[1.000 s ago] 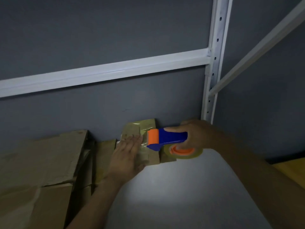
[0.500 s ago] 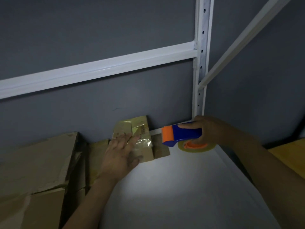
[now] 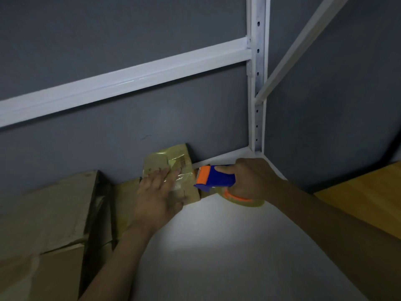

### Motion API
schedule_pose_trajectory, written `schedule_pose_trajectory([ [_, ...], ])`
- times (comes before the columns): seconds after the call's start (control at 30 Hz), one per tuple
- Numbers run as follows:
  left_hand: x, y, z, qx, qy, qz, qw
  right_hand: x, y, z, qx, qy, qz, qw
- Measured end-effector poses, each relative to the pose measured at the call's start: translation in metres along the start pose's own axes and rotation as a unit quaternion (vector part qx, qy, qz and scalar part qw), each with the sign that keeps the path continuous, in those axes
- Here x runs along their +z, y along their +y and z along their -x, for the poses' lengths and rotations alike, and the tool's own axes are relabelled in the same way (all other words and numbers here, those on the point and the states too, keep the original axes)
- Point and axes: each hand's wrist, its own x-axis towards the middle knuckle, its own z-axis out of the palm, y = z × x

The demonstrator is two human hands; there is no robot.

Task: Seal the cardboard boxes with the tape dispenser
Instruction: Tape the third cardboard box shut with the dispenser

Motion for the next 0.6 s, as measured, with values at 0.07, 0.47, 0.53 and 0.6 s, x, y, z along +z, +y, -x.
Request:
schedule_pose_trajectory([
  [0.07,-0.003,0.003,0.002,-0.006,-0.008,0.013,1.000,0.000,-0.006,-0.004,0.057,0.010,0.016,0.998],
  [0.47,-0.025,-0.009,-0.021,-0.048,-0.030,0.062,0.996,-0.008,0.034,0.013,0.282,-0.101,-0.449,0.842],
  [0.53,-0.017,-0.012,-0.021,-0.041,-0.078,0.054,0.995,0.004,0.038,0.012,0.288,-0.123,-0.398,0.863],
  [0.6,-0.010,-0.013,-0.019,-0.030,-0.082,0.048,0.995,0.017,0.037,0.002,0.262,-0.087,-0.288,0.917],
])
